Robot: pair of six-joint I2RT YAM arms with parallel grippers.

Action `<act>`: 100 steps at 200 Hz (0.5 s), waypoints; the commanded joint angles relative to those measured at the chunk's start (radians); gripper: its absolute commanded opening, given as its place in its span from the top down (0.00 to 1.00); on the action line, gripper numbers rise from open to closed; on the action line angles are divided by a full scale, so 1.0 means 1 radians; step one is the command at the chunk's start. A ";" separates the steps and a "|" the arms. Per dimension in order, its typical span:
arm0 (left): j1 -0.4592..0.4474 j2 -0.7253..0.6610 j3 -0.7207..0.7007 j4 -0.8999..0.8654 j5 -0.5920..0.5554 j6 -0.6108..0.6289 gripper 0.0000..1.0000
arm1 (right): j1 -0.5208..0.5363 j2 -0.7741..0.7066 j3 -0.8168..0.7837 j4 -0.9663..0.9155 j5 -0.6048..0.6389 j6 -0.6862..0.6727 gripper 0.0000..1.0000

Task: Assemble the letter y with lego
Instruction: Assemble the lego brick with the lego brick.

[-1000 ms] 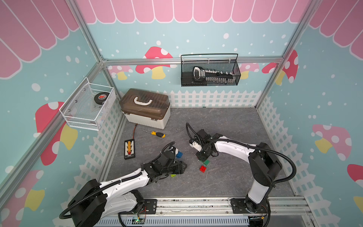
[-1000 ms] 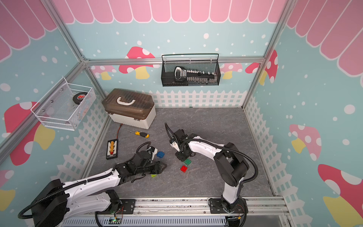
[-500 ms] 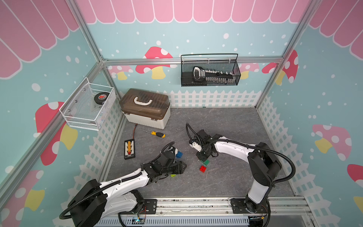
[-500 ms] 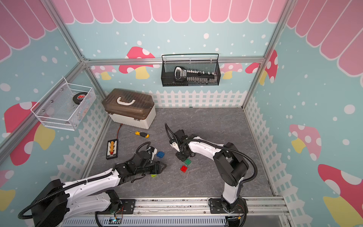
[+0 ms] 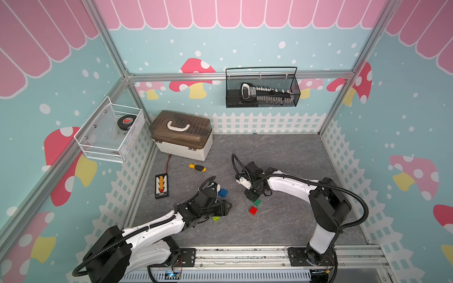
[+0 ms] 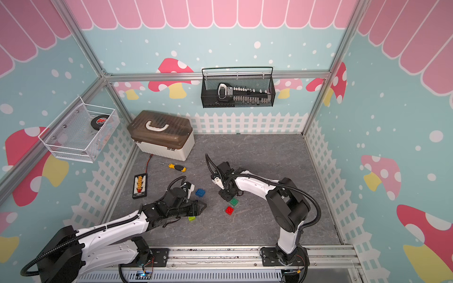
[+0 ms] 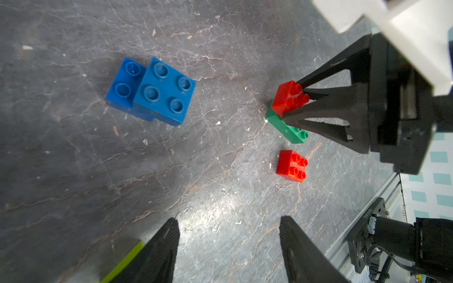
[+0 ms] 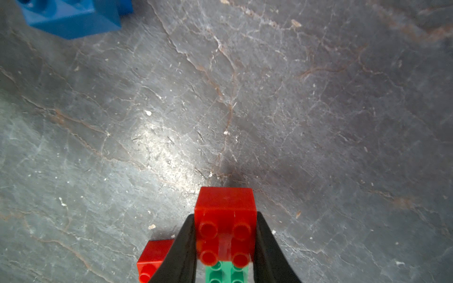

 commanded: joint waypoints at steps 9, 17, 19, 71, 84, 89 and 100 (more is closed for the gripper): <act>0.007 -0.017 -0.020 0.003 -0.014 0.008 0.33 | 0.007 0.040 -0.023 -0.044 -0.053 -0.024 0.74; 0.008 -0.018 -0.019 0.001 -0.015 0.007 0.33 | 0.007 0.040 -0.020 -0.048 -0.055 -0.022 0.74; 0.009 -0.019 -0.020 0.001 -0.016 0.008 0.33 | 0.007 0.040 -0.020 -0.049 -0.055 -0.022 0.74; 0.009 -0.024 -0.022 0.001 -0.013 0.008 0.33 | -0.007 0.008 -0.035 -0.054 -0.093 -0.021 0.74; 0.009 -0.023 -0.021 0.000 -0.013 0.007 0.33 | -0.010 0.007 -0.034 -0.056 -0.098 -0.017 0.74; 0.009 -0.024 -0.021 0.000 -0.013 0.007 0.33 | -0.010 0.004 -0.034 -0.054 -0.102 -0.016 0.74; 0.009 -0.024 -0.019 0.001 -0.011 0.008 0.33 | -0.010 -0.002 -0.036 -0.049 -0.109 -0.015 0.74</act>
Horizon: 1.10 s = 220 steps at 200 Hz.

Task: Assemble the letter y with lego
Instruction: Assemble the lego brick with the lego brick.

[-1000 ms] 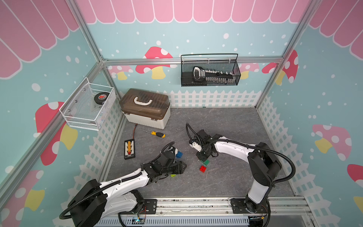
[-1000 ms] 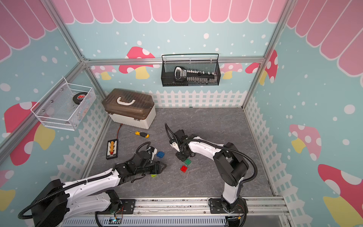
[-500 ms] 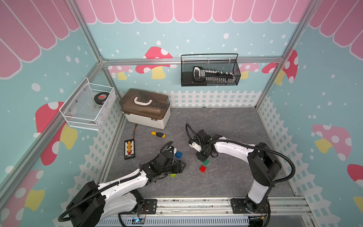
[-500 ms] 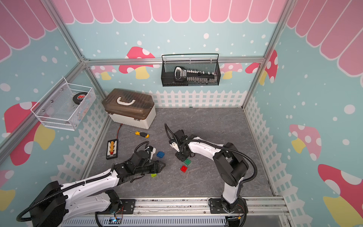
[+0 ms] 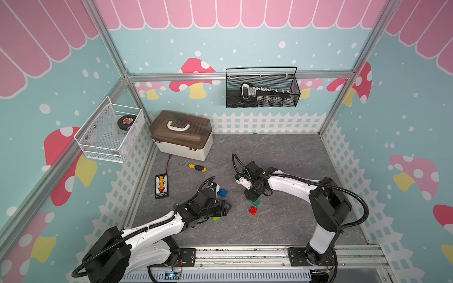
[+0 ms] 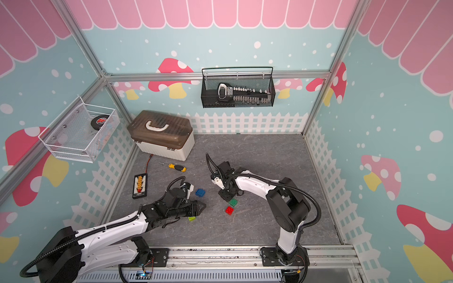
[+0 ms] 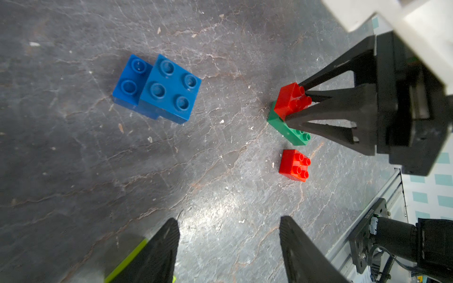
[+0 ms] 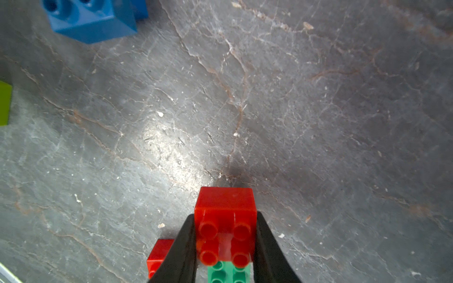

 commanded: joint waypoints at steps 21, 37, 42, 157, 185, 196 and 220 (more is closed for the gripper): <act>0.006 -0.018 -0.012 0.000 -0.012 0.007 0.33 | 0.001 -0.001 -0.032 -0.061 -0.035 -0.028 0.74; 0.005 -0.019 -0.014 0.001 -0.013 0.006 0.33 | 0.001 -0.008 -0.039 -0.062 -0.023 -0.036 0.74; 0.005 -0.019 -0.014 0.001 -0.015 0.007 0.33 | 0.001 -0.010 -0.040 -0.063 -0.022 -0.038 0.74; 0.007 -0.010 -0.015 0.008 -0.016 0.002 0.33 | 0.034 0.012 -0.054 -0.026 0.011 -0.020 0.74; 0.006 -0.012 -0.015 0.009 -0.017 0.002 0.33 | 0.034 0.025 -0.062 -0.026 0.034 -0.012 0.74; 0.007 -0.012 -0.015 0.009 -0.017 0.003 0.33 | 0.034 0.026 -0.065 -0.028 0.038 -0.018 0.74; 0.007 -0.012 -0.018 0.012 -0.017 0.000 0.33 | 0.036 0.015 -0.067 -0.026 0.036 -0.035 0.74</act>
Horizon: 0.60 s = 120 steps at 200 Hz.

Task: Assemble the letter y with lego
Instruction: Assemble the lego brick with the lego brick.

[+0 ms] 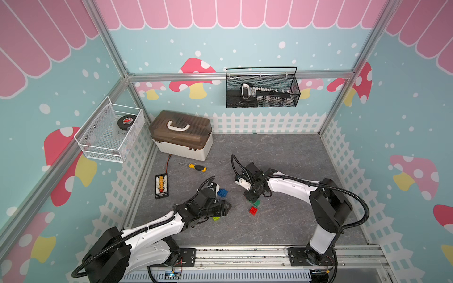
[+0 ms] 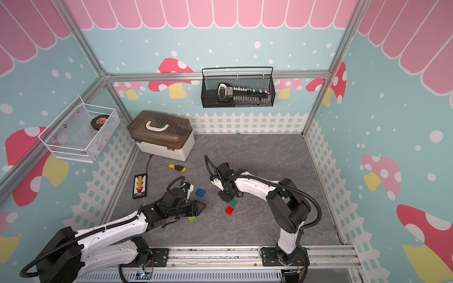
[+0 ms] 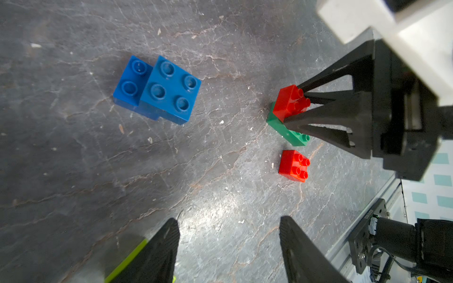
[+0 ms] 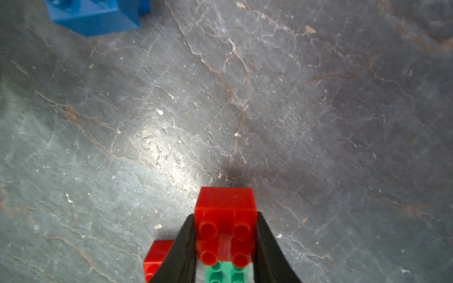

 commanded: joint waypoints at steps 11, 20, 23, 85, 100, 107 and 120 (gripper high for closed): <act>0.006 -0.006 -0.018 0.016 -0.016 -0.001 0.33 | 0.011 0.025 -0.043 -0.044 -0.014 -0.016 0.74; 0.006 -0.003 -0.017 0.017 -0.016 0.000 0.33 | 0.010 0.026 -0.039 -0.045 -0.031 -0.012 0.74; 0.006 -0.003 -0.017 0.016 -0.015 -0.001 0.34 | 0.011 0.027 -0.037 -0.047 -0.033 -0.011 0.74; 0.006 -0.008 -0.016 0.011 -0.018 0.002 0.33 | 0.011 -0.002 -0.045 -0.096 -0.016 -0.017 0.74; 0.006 -0.005 -0.017 0.014 -0.017 0.000 0.33 | 0.010 0.001 -0.040 -0.108 -0.028 -0.022 0.74; 0.006 -0.006 -0.017 0.014 -0.015 0.000 0.33 | 0.011 0.002 -0.040 -0.112 -0.020 -0.023 0.74; 0.006 -0.009 -0.021 0.017 -0.015 -0.002 0.33 | 0.010 0.004 -0.040 -0.107 -0.020 -0.024 0.74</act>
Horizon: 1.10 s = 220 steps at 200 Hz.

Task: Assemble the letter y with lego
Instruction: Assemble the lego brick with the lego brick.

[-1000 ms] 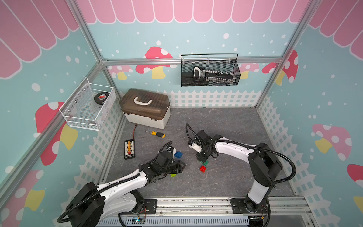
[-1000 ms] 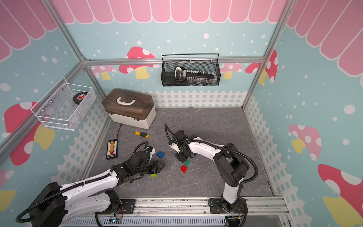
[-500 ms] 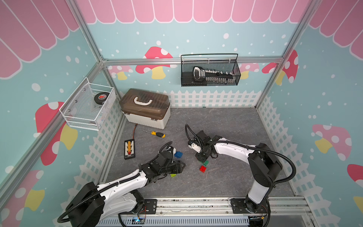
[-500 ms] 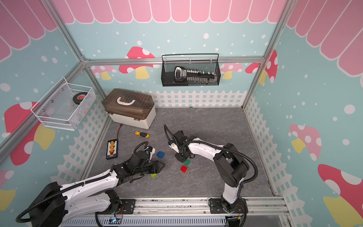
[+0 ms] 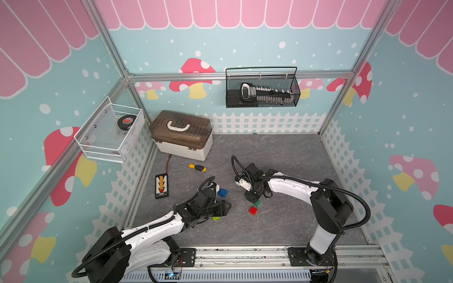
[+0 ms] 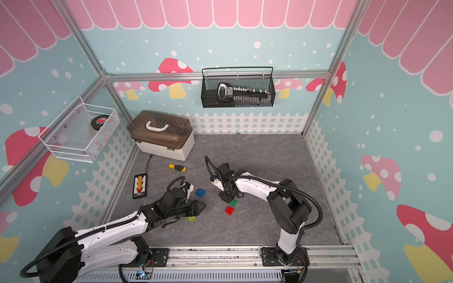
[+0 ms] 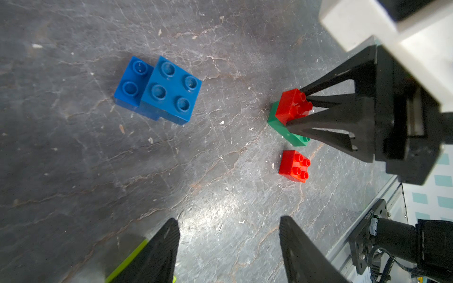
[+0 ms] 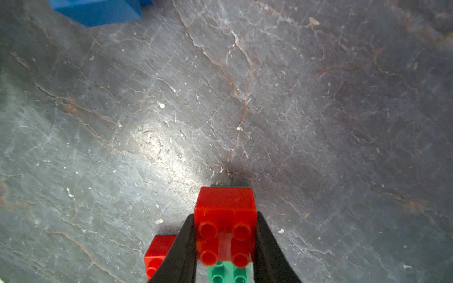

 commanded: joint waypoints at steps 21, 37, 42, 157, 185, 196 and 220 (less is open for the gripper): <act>0.006 -0.013 -0.023 0.016 -0.018 -0.003 0.33 | 0.010 0.030 -0.028 -0.072 -0.051 -0.011 0.74; 0.006 -0.015 -0.023 0.016 -0.016 -0.004 0.33 | 0.010 0.045 -0.024 -0.060 -0.061 -0.002 0.74; 0.006 -0.017 -0.023 0.016 -0.017 -0.003 0.33 | 0.010 0.049 -0.024 -0.055 -0.066 -0.001 0.74; 0.006 -0.011 -0.016 0.009 -0.019 0.005 0.33 | 0.006 0.050 0.008 -0.112 0.029 -0.061 0.74; 0.007 -0.014 -0.014 0.010 -0.019 0.006 0.33 | 0.006 0.067 0.010 -0.111 0.012 -0.062 0.74; 0.007 -0.015 -0.015 0.008 -0.021 0.006 0.34 | 0.007 0.073 0.010 -0.110 0.009 -0.061 0.74; 0.007 -0.021 -0.017 0.008 -0.024 0.006 0.34 | 0.007 0.086 0.002 -0.100 -0.011 -0.064 0.74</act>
